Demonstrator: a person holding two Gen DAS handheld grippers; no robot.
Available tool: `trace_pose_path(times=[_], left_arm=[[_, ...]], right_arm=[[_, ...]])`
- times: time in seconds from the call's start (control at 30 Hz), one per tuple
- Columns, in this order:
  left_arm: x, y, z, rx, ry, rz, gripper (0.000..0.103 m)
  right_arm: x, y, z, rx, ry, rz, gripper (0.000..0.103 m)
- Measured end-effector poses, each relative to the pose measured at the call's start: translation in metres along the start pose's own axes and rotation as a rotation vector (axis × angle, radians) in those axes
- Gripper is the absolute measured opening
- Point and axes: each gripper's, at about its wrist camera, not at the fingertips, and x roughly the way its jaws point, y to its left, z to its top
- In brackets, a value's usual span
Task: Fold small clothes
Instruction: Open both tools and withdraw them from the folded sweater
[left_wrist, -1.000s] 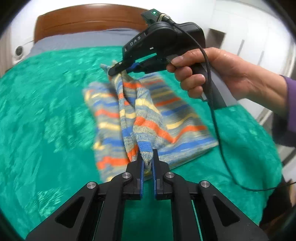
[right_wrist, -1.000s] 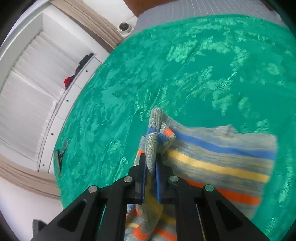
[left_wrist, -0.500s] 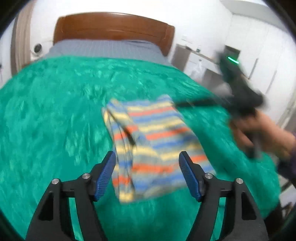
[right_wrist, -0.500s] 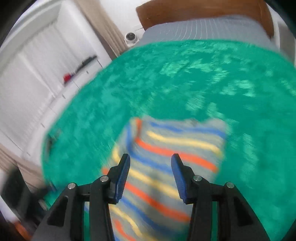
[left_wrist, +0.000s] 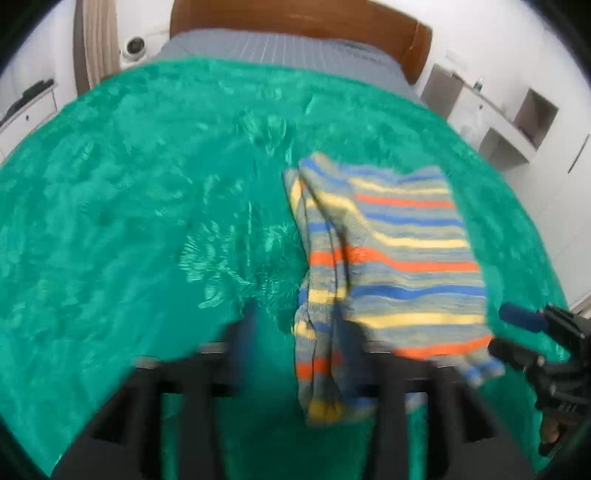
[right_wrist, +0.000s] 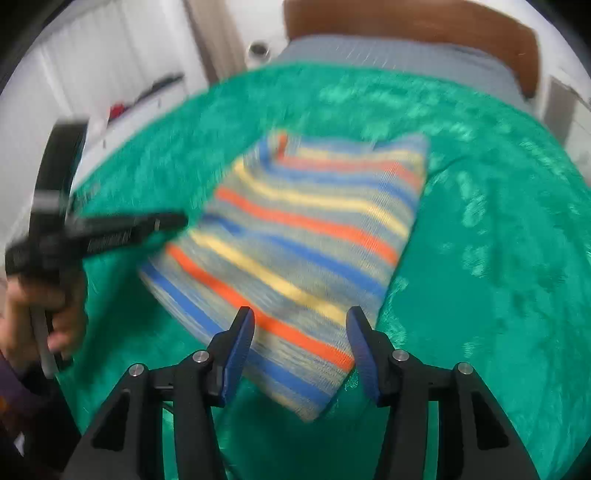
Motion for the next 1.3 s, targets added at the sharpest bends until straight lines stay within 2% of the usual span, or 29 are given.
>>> trace_pose_path(times=[0.03, 0.13, 0.23, 0.27, 0.4, 0.43, 0.57, 0.67, 0.97, 1.3], left_arm=[[-0.013, 0.000, -0.005, 0.005, -0.031, -0.001, 0.078], [-0.024, -0.003, -0.015, 0.007, -0.026, -0.012, 0.083], [-0.023, -0.005, -0.027, 0.007, 0.007, -0.002, 0.083], [-0.023, -0.006, -0.028, 0.014, 0.015, 0.008, 0.083], [-0.032, -0.005, -0.047, 0.027, 0.033, 0.048, 0.087], [-0.033, -0.005, -0.050, 0.020, 0.034, 0.052, 0.088], [-0.039, -0.004, -0.058, -0.003, 0.046, 0.089, 0.089], [-0.039, -0.010, -0.061, 0.009, 0.050, 0.129, 0.089], [-0.046, -0.022, -0.058, 0.060, 0.042, 0.205, 0.089], [-0.047, -0.026, -0.056, 0.083, 0.042, 0.226, 0.089]], right_arm=[[-0.005, 0.003, -0.001, -0.001, -0.016, -0.001, 0.052], [-0.004, 0.011, -0.007, 0.004, -0.017, 0.020, 0.057], [0.030, 0.017, -0.022, 0.028, 0.095, 0.046, 0.058], [0.034, 0.019, -0.027, 0.030, 0.109, 0.028, 0.058], [0.007, 0.024, -0.030, 0.044, 0.051, 0.018, 0.058], [-0.003, 0.025, -0.031, 0.050, 0.035, -0.011, 0.058], [-0.032, 0.029, -0.038, 0.044, 0.009, -0.159, 0.078], [-0.045, 0.028, -0.044, 0.067, 0.002, -0.211, 0.079], [-0.051, 0.006, -0.064, 0.154, 0.040, -0.207, 0.079], [-0.053, -0.001, -0.078, 0.184, 0.044, -0.211, 0.079]])
